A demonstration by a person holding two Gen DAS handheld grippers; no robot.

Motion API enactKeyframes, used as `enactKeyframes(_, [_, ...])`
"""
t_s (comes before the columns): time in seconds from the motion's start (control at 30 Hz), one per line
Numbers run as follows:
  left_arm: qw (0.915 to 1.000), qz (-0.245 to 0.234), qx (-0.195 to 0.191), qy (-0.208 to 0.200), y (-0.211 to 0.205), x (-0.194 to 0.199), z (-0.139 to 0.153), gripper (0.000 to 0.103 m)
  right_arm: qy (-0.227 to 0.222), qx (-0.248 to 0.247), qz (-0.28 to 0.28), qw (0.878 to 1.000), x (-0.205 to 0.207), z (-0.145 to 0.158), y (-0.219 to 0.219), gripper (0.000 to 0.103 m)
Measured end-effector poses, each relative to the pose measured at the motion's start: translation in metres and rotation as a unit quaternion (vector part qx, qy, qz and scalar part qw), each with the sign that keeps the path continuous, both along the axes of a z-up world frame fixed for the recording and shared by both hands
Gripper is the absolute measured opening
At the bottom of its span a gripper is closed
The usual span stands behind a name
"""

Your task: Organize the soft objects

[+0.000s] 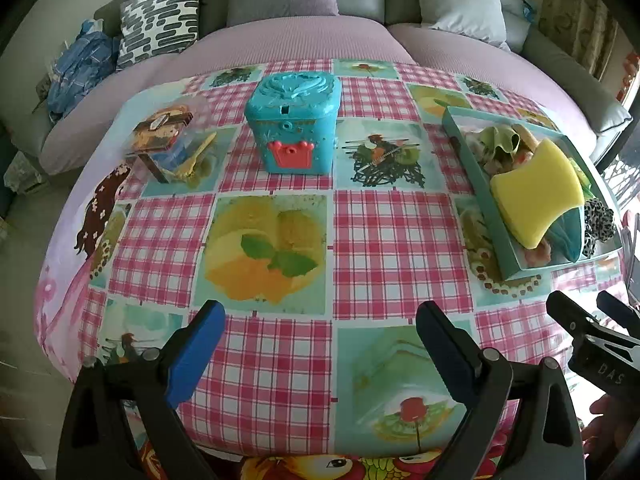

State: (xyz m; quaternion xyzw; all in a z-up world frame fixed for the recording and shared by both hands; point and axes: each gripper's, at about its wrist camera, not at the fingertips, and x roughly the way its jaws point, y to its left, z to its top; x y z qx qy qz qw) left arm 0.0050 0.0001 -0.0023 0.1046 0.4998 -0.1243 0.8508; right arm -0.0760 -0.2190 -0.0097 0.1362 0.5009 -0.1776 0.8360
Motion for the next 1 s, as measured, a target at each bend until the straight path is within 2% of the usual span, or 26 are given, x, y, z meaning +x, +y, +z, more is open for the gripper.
enactKeyframes(0.17, [1.0000, 0.000, 0.002, -0.002, -0.0003, -0.0003, 0.0004, 0.096, -0.002, -0.002, 0.001, 1.000, -0.0008, 0.0000, 0.0013, 0.103])
enactKeyframes(0.4, [0.9994, 0.008, 0.028, -0.017, -0.0027, -0.0025, 0.0016, 0.096, -0.001, 0.001, -0.001, 1.000, -0.0009, -0.0005, 0.0008, 0.103])
enactKeyframes(1.0, [0.9991, 0.022, 0.036, -0.007, -0.0003, 0.0015, -0.0039, 0.096, 0.008, -0.018, 0.006, 1.000, 0.0024, -0.0028, 0.0063, 0.103])
